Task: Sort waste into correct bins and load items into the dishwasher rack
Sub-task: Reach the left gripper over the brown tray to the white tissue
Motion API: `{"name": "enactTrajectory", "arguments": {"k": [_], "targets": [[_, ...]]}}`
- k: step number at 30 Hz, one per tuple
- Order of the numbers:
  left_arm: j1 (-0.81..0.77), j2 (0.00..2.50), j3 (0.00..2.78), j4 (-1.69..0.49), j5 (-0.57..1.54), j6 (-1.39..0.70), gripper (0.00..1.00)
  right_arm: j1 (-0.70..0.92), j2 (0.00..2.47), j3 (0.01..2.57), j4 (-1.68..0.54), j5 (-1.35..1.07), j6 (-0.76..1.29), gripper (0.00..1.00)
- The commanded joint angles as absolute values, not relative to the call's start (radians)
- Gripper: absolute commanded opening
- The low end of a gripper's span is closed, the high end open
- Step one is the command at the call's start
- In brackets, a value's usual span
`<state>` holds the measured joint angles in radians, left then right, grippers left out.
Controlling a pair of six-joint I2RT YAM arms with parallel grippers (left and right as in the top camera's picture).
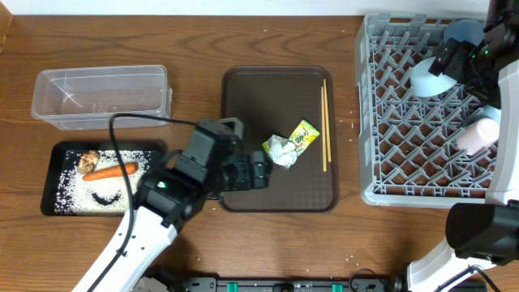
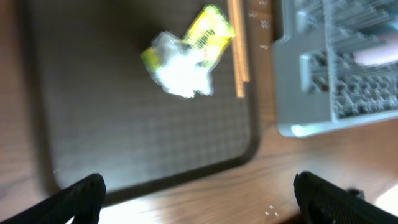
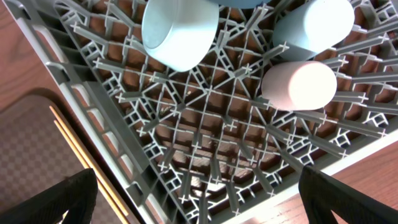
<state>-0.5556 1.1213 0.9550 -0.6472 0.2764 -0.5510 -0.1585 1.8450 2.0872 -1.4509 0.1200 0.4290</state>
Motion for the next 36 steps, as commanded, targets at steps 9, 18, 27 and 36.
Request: {"name": "enactTrajectory", "arguments": {"k": [9,18,27,36], "targets": [[-0.639,1.122,0.963,-0.511,0.191,-0.456,0.98,-0.150,1.846,2.091,-1.452,0.120,0.440,0.99],[-0.647,1.199,1.061,-0.602,0.166,-0.465,0.98,-0.150,1.846,2.091,-1.452,0.120,0.441,0.99],[-0.648,1.572,1.465,-1.026,-0.009,-0.541,0.98,-0.150,1.846,2.091,-1.452,0.120,0.440,0.99],[-0.648,1.736,1.493,-0.893,0.042,-0.612,0.98,-0.150,1.846,2.091,-1.452,0.120,0.441,0.99]]}}
